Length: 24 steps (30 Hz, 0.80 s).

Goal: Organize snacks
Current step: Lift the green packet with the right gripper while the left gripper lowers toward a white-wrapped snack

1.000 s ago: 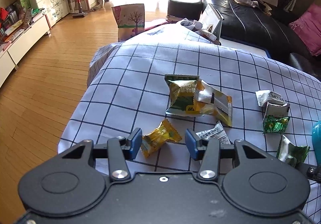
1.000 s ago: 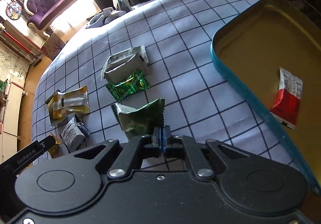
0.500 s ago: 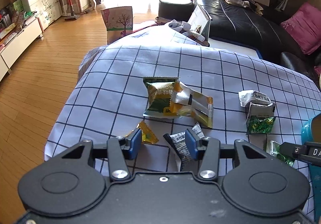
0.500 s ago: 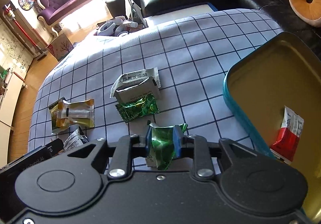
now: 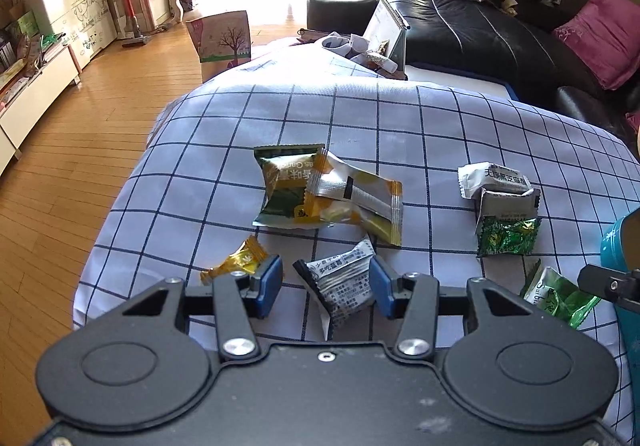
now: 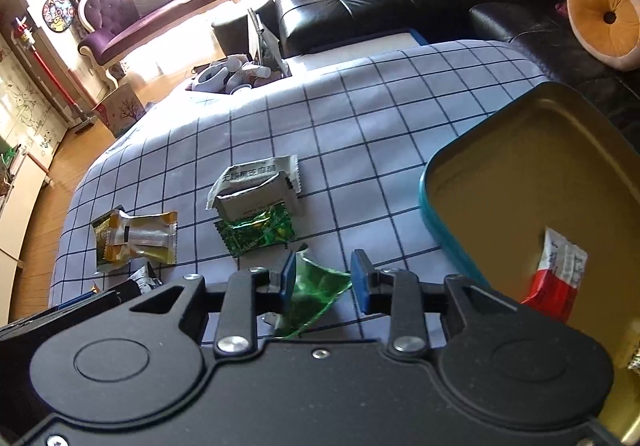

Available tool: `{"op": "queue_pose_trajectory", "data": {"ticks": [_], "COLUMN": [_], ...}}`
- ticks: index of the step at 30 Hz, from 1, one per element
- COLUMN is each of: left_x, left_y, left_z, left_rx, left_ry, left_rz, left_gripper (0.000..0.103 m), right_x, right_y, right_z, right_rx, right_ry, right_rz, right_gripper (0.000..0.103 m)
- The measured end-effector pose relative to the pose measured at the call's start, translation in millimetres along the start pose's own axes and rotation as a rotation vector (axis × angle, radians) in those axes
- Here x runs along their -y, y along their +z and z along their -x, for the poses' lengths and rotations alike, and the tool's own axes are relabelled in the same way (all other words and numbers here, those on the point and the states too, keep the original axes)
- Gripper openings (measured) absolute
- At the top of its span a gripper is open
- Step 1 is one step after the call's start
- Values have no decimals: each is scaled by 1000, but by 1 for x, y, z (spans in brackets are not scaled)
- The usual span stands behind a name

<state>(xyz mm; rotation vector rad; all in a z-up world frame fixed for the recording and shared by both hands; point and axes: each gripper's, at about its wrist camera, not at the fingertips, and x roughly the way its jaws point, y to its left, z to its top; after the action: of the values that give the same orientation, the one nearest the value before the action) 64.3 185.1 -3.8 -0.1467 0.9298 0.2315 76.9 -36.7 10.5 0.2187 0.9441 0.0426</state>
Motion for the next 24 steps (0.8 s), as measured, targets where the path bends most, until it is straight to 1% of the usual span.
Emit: {"op": "queue_pose_trajectory", "data": {"ticks": [2, 5, 7, 9, 13, 15, 16, 18, 24], "left_x": [1, 3, 4, 5, 4, 2, 0, -4, -9], "left_y": [0, -1, -1, -1, -2, -2, -1, -1, -1], "left_z": [0, 0, 0, 0, 0, 1, 1, 0, 2], "left_rx": [1, 4, 3, 2, 4, 2, 0, -4, -6], "left_ry": [0, 6, 2, -6, -5, -7, -8, -17, -41], "left_rz": [-9, -20, -18, -21, -28, -20, -14, 3, 12], "left_gripper": [50, 50, 50, 50, 50, 50, 50, 50, 50], "right_x": [12, 23, 28, 29, 23, 19, 17, 11, -7], "right_y": [1, 3, 3, 3, 1, 0, -1, -1, -7], "right_z": [-3, -10, -13, -16, -24, -25, -24, -24, -31], "right_rx": [-28, -83, -107, -121, -138, -124, -112, -104, -104], "right_ry": [37, 124, 158, 173, 163, 155, 148, 133, 97], "right_rz": [-54, -121, -156, -177, -182, -174, -168, -147, -90], "right_gripper": [43, 45, 45, 45, 45, 45, 45, 49, 50]}}
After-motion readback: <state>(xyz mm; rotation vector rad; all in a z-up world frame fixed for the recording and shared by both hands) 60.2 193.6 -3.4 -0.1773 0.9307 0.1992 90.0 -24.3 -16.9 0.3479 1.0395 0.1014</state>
